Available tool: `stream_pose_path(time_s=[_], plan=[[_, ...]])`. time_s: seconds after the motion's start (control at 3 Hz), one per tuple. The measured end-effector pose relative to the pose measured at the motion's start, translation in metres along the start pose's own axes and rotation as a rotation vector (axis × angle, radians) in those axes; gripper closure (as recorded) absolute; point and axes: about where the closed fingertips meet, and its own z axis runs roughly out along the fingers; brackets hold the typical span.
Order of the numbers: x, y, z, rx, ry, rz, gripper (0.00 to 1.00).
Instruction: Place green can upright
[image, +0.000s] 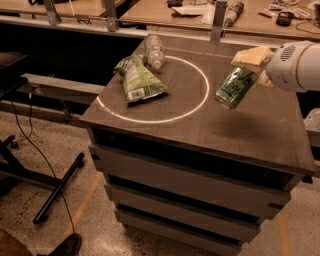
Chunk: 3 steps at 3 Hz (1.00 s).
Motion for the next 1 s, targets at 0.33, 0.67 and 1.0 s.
stream_pose_path(time_s=[0.33,0.67,1.0], plan=[[0.0033,-0.0033,0.0017,0.094,0.086,-0.164,1.0],[0.0013,-0.0065,-0.0031,0.137,0.144,-0.311,1.0],[-0.0033,-0.0119,0.0016,0.156,0.187,-0.478,1.0]])
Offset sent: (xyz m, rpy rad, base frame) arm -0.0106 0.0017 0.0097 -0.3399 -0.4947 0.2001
